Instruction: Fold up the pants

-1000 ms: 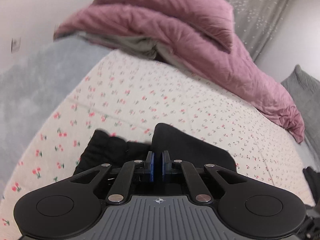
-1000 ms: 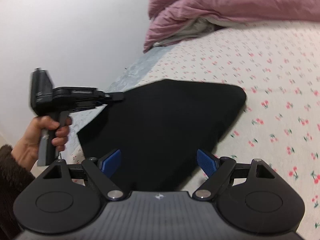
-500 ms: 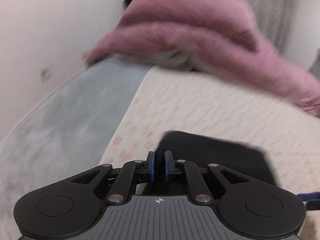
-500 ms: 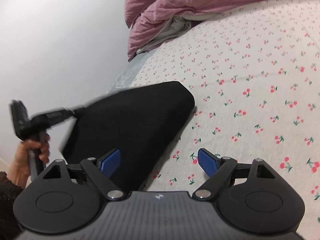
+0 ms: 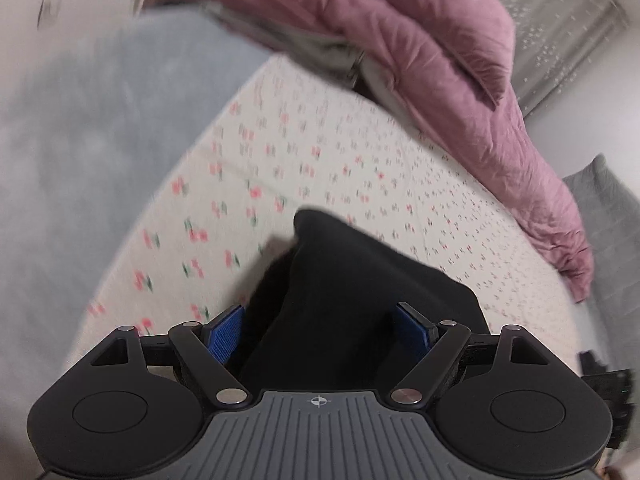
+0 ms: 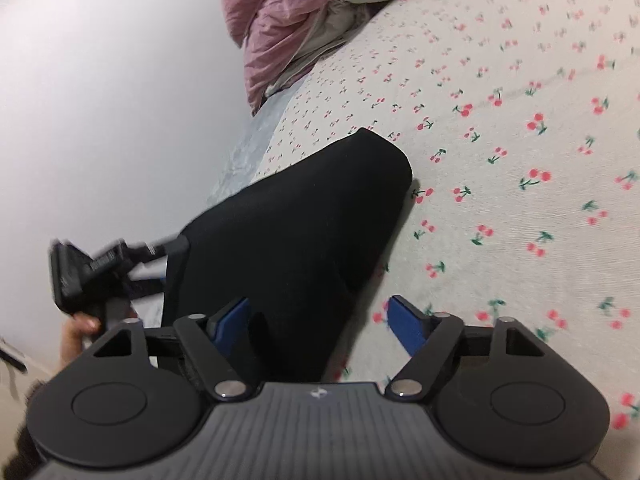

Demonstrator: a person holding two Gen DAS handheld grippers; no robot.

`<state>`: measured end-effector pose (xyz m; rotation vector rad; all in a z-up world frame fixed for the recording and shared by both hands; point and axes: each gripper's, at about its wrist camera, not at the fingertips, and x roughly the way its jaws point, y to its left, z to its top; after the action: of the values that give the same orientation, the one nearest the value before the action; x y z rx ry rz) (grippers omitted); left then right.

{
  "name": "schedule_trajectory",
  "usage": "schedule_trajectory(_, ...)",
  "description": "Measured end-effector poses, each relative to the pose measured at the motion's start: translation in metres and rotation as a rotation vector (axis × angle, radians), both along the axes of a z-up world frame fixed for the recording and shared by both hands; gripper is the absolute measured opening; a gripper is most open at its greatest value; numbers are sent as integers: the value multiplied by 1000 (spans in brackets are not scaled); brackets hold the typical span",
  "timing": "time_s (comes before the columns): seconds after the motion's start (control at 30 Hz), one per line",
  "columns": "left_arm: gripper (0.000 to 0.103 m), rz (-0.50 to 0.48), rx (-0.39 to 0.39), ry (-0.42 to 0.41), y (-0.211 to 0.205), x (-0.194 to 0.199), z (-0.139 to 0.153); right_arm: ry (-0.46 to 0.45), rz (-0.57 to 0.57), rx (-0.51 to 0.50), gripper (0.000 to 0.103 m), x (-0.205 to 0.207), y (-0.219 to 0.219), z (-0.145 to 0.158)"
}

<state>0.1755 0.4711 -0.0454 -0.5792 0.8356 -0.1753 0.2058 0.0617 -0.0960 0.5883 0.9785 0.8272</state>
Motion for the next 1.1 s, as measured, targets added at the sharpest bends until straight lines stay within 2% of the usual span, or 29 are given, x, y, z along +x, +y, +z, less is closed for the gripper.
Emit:
schedule_trajectory(0.1,83,7,-128,9,10,1,-23,38,-28,56,60,8,5,-9)
schedule_trajectory(0.2,78,38,-227,-40,15,-3,-38,49,-62,94,58,14,12,-14)
schedule_trajectory(0.23,71,42,-260,-59,15,-5,-42,47,-74,103,54,15,14,-15)
schedule_trajectory(0.27,67,50,-292,-66,14,-7,-46,43,-83,109,49,15,17,-15)
schedule_trajectory(0.3,64,66,-297,-85,12,-10,-48,37,-90,115,39,15,18,-15)
schedule_trajectory(0.33,55,73,-299,-108,10,-14,-49,29,-102,126,31,14,18,-15)
schedule_trajectory(0.37,43,77,-316,-130,9,-17,-51,17,-112,140,27,10,15,-14)
schedule_trajectory(0.5,31,79,-395,-178,-8,-27,-47,-99,-111,172,22,-6,-4,7)
schedule_trajectory(0.6,29,37,-413,-171,-42,-23,-43,-135,-127,180,22,-13,-30,28)
schedule_trajectory(0.77,29,-58,-436,-162,-122,-4,-40,-145,-187,96,22,-19,-100,52)
schedule_trajectory(0.97,28,-205,-428,-138,-226,13,-40,-39,-273,43,22,-27,-214,56)
schedule_trajectory(1.1,28,-270,-426,-148,-281,21,-39,-66,-342,77,22,-34,-272,51)
